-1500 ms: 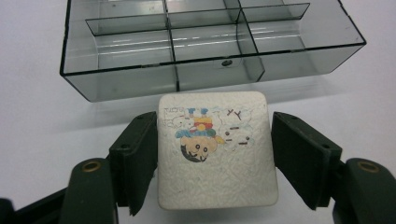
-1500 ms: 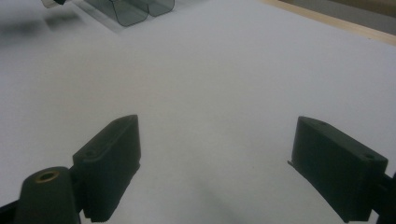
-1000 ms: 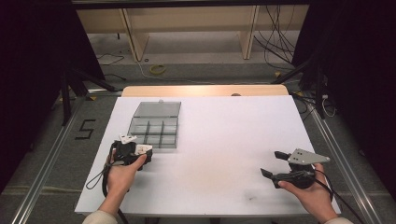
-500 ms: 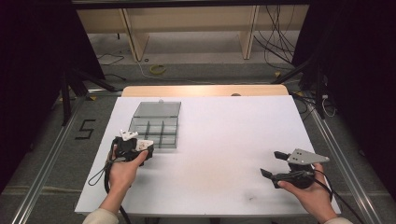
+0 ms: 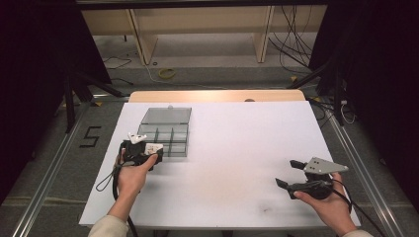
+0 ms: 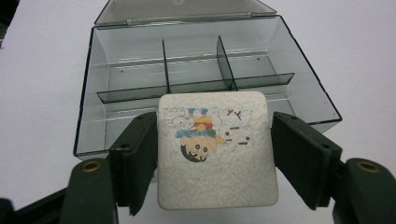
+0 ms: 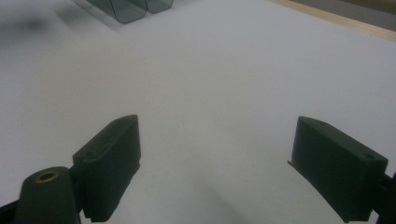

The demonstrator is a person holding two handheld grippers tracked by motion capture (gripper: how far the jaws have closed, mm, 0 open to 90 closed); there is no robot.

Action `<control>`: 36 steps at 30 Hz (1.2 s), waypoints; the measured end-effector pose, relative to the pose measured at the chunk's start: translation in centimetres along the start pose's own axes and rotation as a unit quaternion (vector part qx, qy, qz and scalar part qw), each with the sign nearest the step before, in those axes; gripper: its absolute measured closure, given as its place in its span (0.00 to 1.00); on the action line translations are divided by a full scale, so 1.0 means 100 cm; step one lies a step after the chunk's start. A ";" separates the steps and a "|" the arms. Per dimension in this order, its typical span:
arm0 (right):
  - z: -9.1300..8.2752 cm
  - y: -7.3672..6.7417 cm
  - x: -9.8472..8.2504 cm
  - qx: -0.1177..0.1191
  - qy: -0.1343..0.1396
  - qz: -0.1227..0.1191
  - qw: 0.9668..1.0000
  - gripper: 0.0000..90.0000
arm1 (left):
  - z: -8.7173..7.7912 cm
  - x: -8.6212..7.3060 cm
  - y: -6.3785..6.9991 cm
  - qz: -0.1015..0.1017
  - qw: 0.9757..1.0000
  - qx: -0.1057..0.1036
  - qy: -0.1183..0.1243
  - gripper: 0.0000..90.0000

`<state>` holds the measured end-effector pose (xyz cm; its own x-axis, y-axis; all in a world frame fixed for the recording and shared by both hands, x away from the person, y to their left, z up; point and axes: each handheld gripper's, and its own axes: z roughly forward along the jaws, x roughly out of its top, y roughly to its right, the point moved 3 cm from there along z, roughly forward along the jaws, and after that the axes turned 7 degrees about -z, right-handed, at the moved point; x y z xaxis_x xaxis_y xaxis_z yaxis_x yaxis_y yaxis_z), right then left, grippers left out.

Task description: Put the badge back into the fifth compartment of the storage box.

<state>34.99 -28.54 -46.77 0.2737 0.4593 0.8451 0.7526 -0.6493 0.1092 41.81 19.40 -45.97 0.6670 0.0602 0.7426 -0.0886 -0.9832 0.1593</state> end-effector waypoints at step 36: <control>-0.001 0.000 -0.001 0.001 0.001 0.000 1.000 0.18 | 0.016 0.018 0.004 0.003 1.000 0.004 0.005 0.36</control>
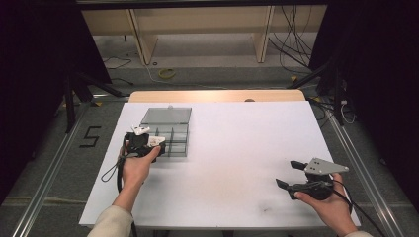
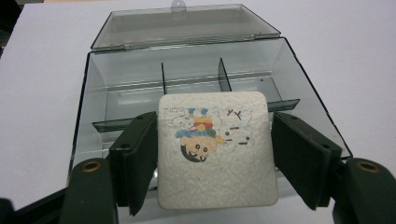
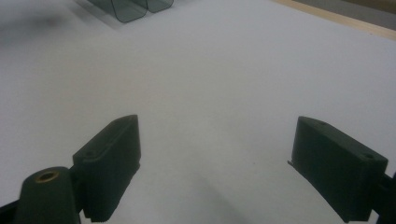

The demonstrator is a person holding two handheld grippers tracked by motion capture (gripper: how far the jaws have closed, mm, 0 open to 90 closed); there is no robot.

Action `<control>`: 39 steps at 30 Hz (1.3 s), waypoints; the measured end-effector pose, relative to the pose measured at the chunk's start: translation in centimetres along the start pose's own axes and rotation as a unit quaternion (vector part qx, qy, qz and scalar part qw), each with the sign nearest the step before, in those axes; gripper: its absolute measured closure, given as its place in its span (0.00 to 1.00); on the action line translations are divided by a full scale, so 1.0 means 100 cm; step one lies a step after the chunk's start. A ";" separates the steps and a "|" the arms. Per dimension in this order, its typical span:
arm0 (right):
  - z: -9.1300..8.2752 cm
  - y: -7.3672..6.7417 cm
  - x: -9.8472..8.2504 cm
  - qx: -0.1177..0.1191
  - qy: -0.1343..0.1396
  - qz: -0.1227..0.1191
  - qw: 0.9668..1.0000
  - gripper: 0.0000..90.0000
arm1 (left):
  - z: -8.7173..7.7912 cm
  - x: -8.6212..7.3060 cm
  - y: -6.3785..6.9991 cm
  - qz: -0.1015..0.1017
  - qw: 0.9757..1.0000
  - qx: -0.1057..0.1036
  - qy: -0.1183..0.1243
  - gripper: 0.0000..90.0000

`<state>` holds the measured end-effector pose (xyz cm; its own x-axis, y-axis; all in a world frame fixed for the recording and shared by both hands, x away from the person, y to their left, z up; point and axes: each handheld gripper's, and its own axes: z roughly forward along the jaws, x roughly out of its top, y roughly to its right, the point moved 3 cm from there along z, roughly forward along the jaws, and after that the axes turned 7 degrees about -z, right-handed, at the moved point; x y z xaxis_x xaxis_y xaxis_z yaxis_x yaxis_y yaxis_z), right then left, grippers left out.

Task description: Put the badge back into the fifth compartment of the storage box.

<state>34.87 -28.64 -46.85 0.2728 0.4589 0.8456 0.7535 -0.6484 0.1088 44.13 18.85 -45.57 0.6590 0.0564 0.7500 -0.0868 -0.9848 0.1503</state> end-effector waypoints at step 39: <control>0.000 0.001 -0.001 -0.001 -0.001 0.000 1.000 0.18 | 0.020 0.010 0.008 0.008 1.000 -0.002 0.000 0.36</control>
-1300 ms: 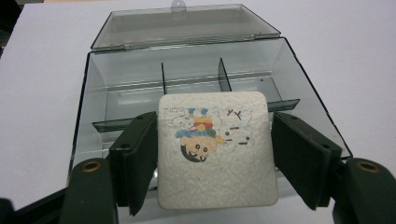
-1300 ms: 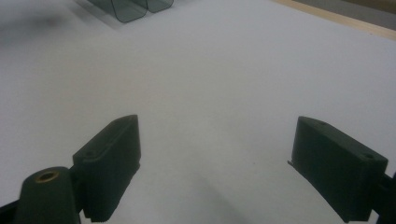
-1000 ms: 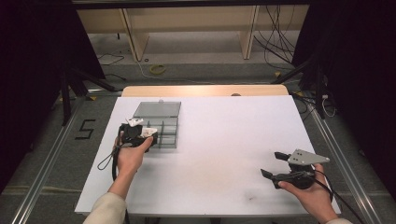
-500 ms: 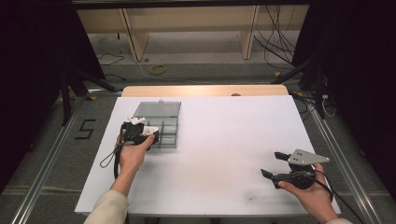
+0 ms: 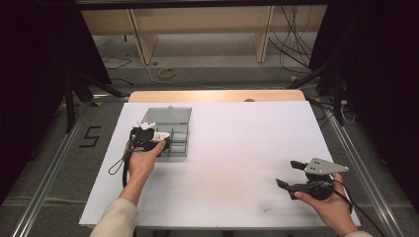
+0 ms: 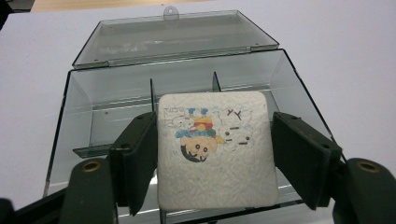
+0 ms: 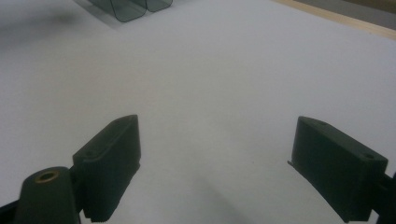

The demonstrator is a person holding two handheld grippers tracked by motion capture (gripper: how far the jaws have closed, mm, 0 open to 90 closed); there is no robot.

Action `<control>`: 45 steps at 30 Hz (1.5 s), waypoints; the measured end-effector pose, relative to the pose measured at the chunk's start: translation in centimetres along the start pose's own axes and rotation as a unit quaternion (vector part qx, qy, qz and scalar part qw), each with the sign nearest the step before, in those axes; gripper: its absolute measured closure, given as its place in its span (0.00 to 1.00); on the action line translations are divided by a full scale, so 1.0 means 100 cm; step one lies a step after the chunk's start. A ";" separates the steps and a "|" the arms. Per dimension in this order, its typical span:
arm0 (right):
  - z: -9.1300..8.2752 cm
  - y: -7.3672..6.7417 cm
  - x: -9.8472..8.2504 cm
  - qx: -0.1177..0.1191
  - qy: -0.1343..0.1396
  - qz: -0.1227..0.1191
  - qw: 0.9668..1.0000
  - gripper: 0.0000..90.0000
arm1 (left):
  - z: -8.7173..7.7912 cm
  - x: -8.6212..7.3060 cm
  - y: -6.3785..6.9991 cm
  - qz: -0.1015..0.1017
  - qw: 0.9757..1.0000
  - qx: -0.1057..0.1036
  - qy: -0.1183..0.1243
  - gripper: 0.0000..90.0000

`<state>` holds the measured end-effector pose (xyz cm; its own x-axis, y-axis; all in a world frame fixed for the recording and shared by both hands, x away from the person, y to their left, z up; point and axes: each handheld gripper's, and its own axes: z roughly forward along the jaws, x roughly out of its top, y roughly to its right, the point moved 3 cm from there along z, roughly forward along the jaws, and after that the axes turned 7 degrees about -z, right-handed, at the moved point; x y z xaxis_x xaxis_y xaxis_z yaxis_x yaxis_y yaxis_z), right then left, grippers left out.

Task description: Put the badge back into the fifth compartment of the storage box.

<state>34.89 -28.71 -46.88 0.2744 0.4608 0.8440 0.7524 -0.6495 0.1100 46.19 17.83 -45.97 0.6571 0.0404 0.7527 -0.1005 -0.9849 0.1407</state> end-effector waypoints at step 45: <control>0.000 0.001 -0.001 0.000 -0.001 0.001 1.000 0.18 | 0.021 0.001 0.000 -0.004 1.000 0.002 -0.013 0.36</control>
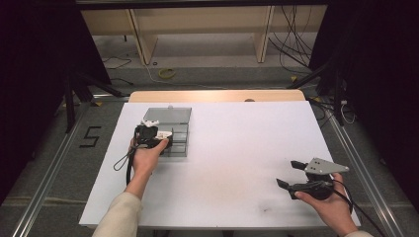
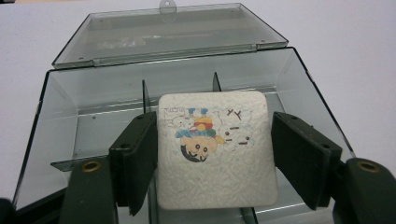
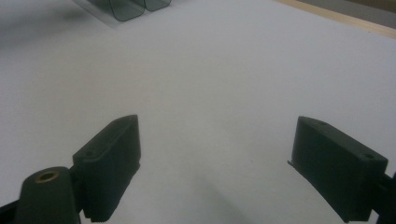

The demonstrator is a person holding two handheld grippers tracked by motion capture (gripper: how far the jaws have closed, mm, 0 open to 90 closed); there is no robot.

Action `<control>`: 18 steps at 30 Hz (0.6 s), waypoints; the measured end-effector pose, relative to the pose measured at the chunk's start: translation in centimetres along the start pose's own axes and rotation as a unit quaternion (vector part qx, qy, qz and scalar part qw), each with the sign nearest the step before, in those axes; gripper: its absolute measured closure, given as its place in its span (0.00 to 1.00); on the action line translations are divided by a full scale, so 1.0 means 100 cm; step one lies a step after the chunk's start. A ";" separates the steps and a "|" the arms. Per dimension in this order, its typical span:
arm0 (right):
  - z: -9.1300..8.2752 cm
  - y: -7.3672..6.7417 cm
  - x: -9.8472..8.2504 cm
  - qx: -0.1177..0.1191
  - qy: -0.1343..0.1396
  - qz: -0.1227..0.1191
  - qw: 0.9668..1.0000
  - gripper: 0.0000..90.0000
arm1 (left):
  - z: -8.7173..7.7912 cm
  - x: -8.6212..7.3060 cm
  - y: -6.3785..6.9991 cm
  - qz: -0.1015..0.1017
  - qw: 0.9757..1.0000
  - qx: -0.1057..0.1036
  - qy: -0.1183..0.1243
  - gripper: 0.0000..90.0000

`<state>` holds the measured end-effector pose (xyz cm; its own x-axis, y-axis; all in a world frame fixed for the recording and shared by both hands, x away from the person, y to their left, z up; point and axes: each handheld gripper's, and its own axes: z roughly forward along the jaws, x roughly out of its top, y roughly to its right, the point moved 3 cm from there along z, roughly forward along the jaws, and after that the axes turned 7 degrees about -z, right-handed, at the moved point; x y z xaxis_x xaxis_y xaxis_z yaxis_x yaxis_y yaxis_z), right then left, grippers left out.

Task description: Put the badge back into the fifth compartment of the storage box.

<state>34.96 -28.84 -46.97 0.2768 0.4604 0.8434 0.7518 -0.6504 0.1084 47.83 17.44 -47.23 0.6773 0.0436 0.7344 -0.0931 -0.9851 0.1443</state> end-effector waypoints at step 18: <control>0.000 0.000 0.000 0.000 0.000 0.000 1.000 0.18 | 0.006 -0.004 -0.004 0.001 1.000 0.009 -0.014 0.36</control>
<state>34.96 -28.84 -46.98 0.2766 0.4602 0.8436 0.7513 -0.6510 0.1088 48.07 17.71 -48.02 0.6971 0.0375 0.7160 -0.0818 -0.9879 0.1314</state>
